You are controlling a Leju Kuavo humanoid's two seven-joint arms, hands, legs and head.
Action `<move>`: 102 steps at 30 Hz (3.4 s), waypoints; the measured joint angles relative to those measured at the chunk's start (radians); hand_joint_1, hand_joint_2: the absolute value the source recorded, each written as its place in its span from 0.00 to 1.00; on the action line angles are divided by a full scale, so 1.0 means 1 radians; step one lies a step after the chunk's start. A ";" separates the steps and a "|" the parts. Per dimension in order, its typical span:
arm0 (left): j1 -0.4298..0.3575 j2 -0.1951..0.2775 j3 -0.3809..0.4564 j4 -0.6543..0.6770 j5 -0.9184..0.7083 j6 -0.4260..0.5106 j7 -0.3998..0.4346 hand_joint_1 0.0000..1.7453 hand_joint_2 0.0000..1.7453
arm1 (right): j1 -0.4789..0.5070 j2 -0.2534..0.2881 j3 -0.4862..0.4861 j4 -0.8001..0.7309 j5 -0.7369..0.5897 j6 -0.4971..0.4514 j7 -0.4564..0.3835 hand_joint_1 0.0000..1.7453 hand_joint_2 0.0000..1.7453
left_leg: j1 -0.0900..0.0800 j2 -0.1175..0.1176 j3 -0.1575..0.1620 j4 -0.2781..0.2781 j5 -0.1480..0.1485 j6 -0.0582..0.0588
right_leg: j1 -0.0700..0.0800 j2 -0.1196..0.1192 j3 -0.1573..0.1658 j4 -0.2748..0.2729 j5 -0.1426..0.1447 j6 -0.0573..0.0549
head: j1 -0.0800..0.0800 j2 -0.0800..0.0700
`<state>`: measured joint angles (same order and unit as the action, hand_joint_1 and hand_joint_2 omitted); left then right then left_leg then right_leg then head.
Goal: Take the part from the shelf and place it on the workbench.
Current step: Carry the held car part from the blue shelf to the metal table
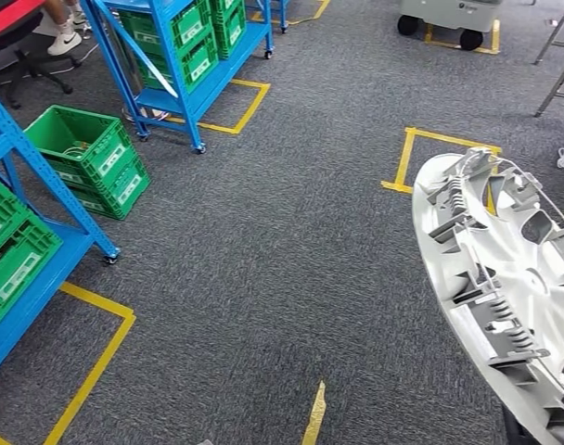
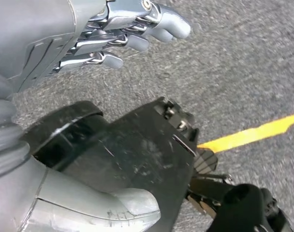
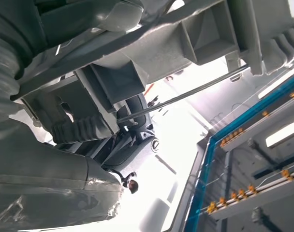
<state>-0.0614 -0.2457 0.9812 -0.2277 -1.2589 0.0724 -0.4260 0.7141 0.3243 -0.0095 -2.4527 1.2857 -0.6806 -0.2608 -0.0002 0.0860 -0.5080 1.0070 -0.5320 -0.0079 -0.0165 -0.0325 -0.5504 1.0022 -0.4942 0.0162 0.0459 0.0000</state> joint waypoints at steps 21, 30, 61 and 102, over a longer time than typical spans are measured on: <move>0.004 0.002 0.002 0.000 -0.010 0.001 0.024 0.00 1.00 | -0.020 0.000 0.016 -0.014 0.110 0.000 0.051 1.00 1.00 | 0.008 -0.050 -0.011 -0.024 0.034 0.036 | -0.001 0.036 -0.164 0.283 -0.107 0.035 | 0.004 0.000; 0.000 0.003 0.002 0.000 -0.010 0.002 0.029 0.00 1.00 | -0.024 0.000 0.033 -0.027 0.137 0.000 0.067 1.00 1.00 | 0.004 0.003 -0.001 -0.006 0.009 -0.002 | 0.006 0.000 -0.001 0.003 -0.004 -0.001 | -0.001 0.000; 0.000 0.007 0.010 0.000 -0.011 0.011 0.034 0.00 1.00 | -0.062 0.000 0.072 -0.076 0.283 0.000 0.141 1.00 1.00 | 0.004 0.007 -0.006 -0.004 0.011 -0.006 | 0.008 -0.001 -0.004 0.005 -0.002 -0.006 | -0.004 0.000; 0.001 0.012 0.034 0.000 -0.013 0.018 0.042 0.00 1.00 | -0.065 0.000 0.046 -0.093 0.284 0.000 0.081 1.00 1.00 | -0.008 -0.086 -0.052 0.039 0.037 0.027 | 0.026 0.065 0.010 0.000 -0.006 -0.031 | -0.012 0.000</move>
<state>-0.0605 -0.2339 1.0155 -0.2274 -1.2716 0.0901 -0.3842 0.6489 0.3243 0.0365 -2.5454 1.5702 -0.6806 -0.1795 -0.0080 -0.0003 -0.5599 1.0461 -0.4954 0.0190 0.0093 0.0326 -0.5408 1.0018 -0.5003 -0.0152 0.0342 0.0000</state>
